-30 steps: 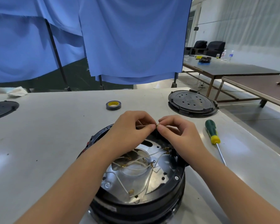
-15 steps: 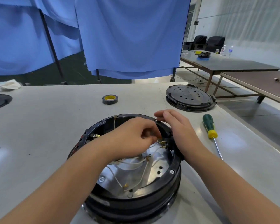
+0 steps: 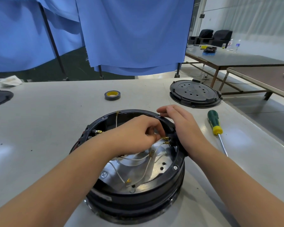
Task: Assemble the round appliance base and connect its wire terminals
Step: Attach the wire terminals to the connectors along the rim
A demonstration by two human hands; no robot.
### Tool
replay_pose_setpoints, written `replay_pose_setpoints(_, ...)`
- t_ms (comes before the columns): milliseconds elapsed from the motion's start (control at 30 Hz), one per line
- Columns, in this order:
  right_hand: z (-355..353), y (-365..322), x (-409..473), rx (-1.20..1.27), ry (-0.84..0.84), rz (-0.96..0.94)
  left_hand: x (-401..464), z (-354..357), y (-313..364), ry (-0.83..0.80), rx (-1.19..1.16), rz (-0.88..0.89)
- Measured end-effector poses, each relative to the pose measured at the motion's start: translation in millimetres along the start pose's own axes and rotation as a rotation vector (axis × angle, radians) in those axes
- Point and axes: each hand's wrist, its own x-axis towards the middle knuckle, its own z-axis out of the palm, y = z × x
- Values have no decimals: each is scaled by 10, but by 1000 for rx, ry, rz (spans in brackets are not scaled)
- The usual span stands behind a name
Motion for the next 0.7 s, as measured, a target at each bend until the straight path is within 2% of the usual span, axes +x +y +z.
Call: replay_pose_setpoints(700, 22, 74, 53, -37, 6, -60, 34, 46, 15, 13, -81, -20)
